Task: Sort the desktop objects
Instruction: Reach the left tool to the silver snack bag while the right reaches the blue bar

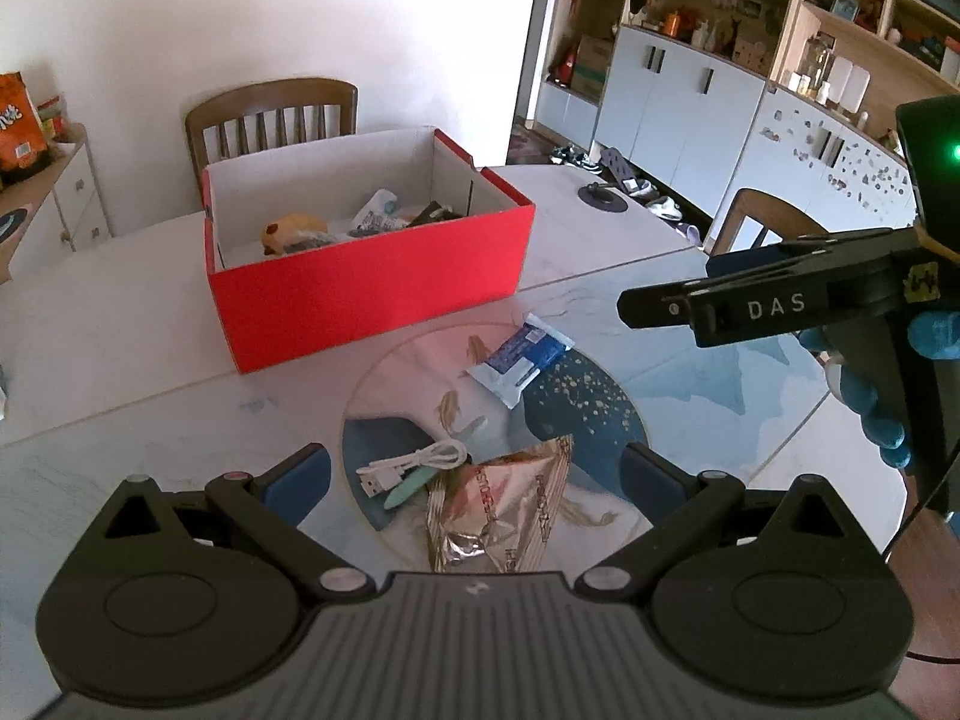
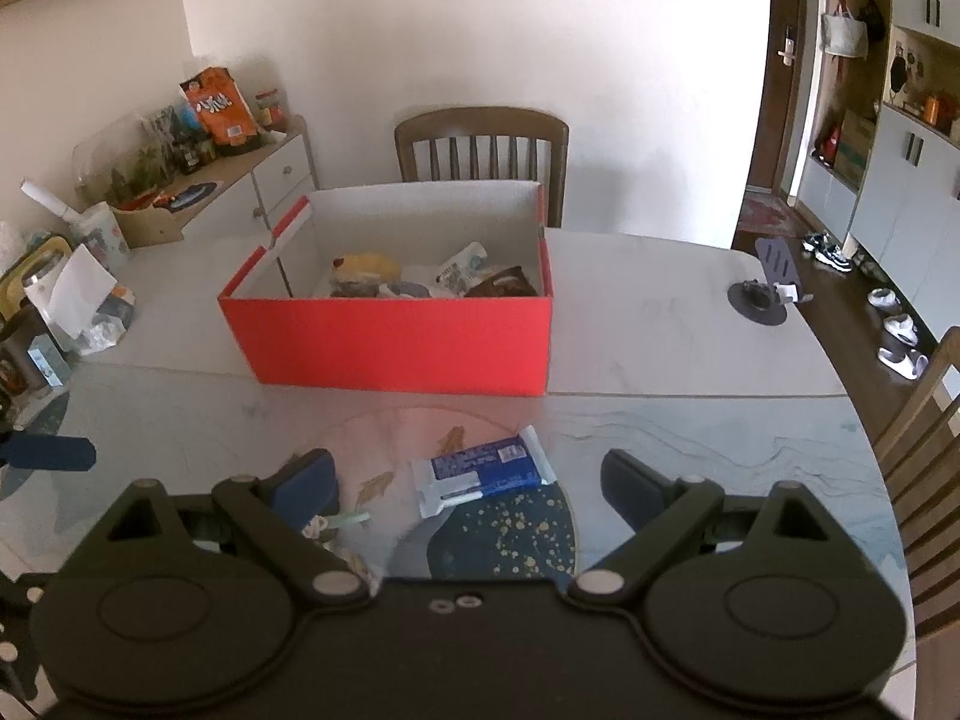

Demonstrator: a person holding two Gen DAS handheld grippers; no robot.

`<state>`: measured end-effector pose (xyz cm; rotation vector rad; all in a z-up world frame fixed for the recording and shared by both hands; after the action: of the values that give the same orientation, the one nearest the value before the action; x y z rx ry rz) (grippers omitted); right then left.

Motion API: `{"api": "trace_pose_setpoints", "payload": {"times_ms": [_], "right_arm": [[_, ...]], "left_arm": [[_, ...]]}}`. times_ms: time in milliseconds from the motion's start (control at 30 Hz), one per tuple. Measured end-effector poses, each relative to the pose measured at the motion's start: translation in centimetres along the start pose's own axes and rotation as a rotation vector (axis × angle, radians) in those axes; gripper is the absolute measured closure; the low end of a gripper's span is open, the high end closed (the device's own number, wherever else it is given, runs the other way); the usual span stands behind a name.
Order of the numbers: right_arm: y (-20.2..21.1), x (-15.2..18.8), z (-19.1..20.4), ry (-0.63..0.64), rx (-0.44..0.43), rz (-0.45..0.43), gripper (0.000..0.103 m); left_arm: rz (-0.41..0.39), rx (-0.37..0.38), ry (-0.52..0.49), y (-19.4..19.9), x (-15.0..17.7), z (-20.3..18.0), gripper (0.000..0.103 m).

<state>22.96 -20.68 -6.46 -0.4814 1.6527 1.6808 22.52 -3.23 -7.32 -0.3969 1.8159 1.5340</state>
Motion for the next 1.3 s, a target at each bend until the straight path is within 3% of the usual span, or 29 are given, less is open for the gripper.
{"api": "trace_pose_setpoints", "payload": {"times_ms": [367, 767, 1100, 1300], "right_arm": [[-3.7, 1.2, -0.1, 0.026, -0.008, 0.058, 0.007], [-10.0, 2.5, -1.0, 0.085, -0.039, 0.130, 0.007], [-14.0, 2.5, -0.7, 0.143, -0.131, 0.136, 0.006], [-15.9, 2.8, -0.7, 0.199, -0.130, 0.141, 0.003]], "left_arm": [[0.037, 0.001, -0.001, -2.6, 2.2, -0.4, 0.000], [0.092, 0.006, 0.079, -7.2, 4.6, 0.0, 0.000], [0.094, -0.003, 0.101, -9.4, 4.9, 0.1, 0.000], [0.091, -0.015, 0.102, -10.2, 5.0, 0.1, 0.000]]}}
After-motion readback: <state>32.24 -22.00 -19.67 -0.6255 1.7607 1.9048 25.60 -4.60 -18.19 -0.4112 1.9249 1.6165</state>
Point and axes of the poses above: each gripper's, at about its wrist camera, not at the fingertips, and y roughly against the way its jaws point, z to its left, x to its underside, the point moved 7 cm from there along -y, roughly the way its jaws point, and after that the axes turned 2 degrees about -y, right-handed, at the moved point
